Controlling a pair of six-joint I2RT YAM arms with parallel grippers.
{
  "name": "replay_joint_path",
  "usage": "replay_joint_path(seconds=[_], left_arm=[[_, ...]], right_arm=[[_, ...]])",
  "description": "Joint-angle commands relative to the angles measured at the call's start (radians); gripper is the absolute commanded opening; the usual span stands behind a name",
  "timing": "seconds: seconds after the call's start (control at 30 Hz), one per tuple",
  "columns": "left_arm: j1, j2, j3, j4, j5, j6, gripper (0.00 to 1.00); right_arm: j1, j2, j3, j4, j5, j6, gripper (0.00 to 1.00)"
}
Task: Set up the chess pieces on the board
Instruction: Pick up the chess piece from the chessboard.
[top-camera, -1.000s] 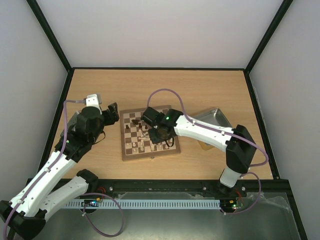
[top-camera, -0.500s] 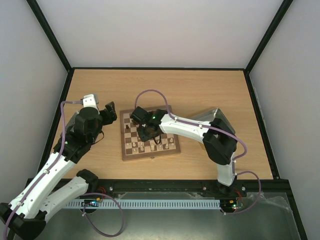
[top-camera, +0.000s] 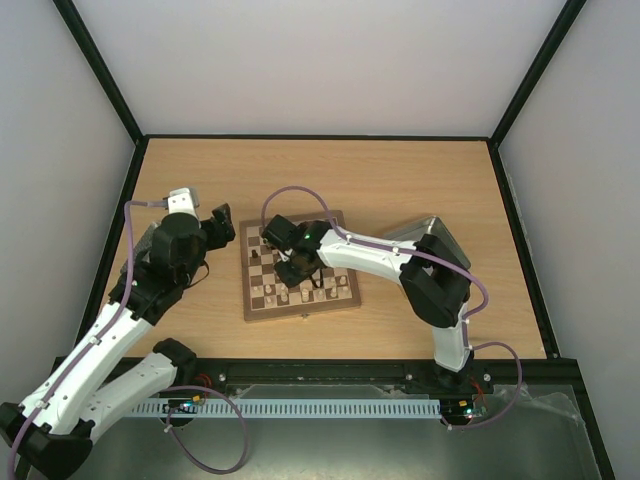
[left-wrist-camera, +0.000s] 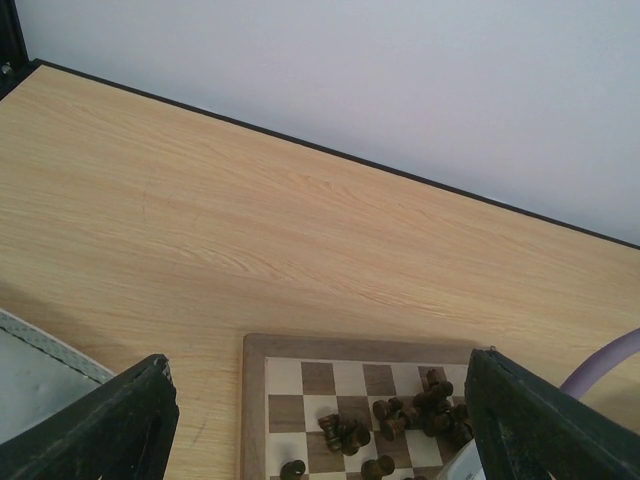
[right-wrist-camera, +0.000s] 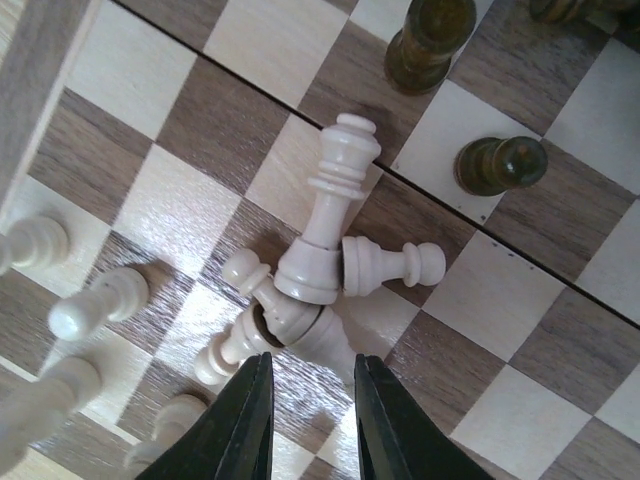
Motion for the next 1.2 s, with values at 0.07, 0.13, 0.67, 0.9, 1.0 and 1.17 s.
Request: replay_joint_path(seconds=[0.07,0.13,0.67,0.9,1.0,1.17], left_arm=[[0.009,0.004,-0.015,0.014,0.0,-0.005,0.8],[0.011,0.002,-0.015,0.015,0.0,-0.007,0.8],[0.018,0.006,-0.016,0.031,0.036,-0.003,0.81],[0.019,0.004,-0.018,0.034,0.046,-0.004,0.81],[0.021,0.007,-0.017,0.038,0.048,-0.005,0.81],[0.024,0.01,-0.019,0.038,0.052,-0.007,0.81]], right_arm=[[-0.007,0.012,-0.028,-0.008,0.027,-0.18,0.22],[-0.01,0.013,-0.036,-0.002,0.045,-0.212,0.22],[-0.021,0.042,-0.039,-0.026,-0.051,-0.401,0.24],[-0.029,0.075,-0.052,-0.012,-0.039,-0.428,0.24],[-0.033,0.085,-0.047,-0.005,-0.017,-0.43,0.23],[-0.037,0.078,-0.036,-0.007,-0.025,-0.432,0.13]])
